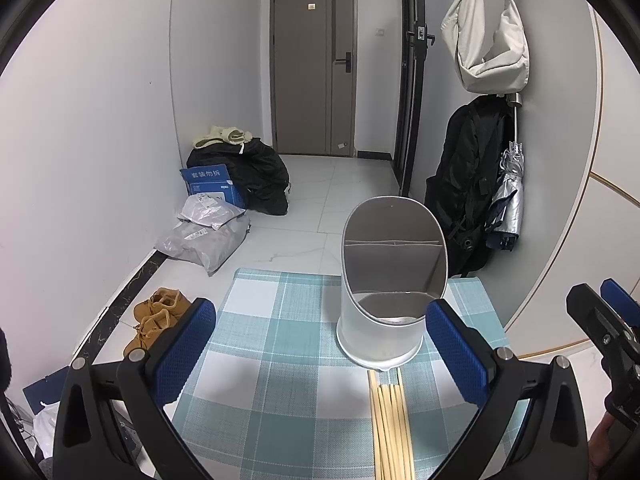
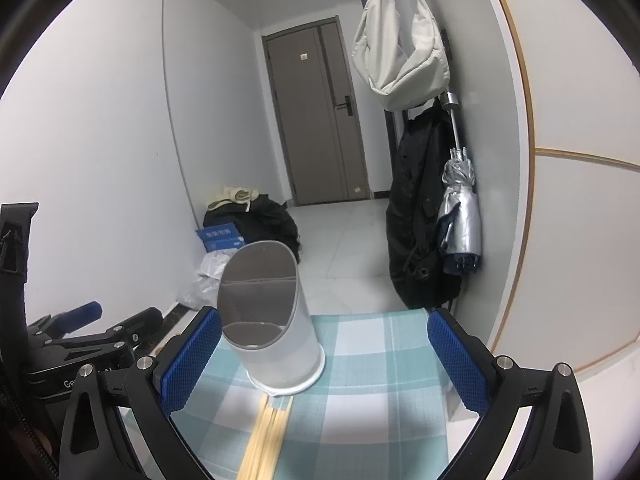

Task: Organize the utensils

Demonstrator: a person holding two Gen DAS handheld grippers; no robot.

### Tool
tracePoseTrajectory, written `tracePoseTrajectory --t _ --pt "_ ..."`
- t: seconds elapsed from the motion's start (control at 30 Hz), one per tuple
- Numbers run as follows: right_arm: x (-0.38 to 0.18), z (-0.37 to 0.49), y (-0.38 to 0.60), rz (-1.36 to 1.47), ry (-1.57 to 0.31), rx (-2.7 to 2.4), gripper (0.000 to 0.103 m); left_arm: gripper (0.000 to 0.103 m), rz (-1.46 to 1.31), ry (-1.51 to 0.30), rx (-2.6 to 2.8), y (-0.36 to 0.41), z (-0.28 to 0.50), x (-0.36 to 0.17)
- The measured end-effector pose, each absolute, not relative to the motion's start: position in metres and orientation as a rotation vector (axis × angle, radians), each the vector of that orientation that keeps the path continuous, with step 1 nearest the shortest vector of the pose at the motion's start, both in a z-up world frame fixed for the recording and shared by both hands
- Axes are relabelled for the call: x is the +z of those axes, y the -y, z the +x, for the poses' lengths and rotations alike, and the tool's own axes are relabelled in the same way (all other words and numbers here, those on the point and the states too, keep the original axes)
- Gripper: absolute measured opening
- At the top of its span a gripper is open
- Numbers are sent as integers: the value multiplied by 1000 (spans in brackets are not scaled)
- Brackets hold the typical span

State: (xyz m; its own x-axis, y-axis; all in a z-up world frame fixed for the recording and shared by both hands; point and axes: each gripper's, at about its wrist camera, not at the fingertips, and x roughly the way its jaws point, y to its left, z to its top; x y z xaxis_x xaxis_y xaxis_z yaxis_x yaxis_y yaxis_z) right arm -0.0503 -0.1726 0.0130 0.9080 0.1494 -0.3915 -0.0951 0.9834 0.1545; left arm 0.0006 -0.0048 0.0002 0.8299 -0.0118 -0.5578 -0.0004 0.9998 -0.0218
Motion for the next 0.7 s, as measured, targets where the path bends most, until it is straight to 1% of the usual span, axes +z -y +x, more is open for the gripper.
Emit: tracePoseTrajectory --t 0.7 --pt "18 -56 178 172 -373 163 103 102 -42 -603 -6 2 -1 -2"
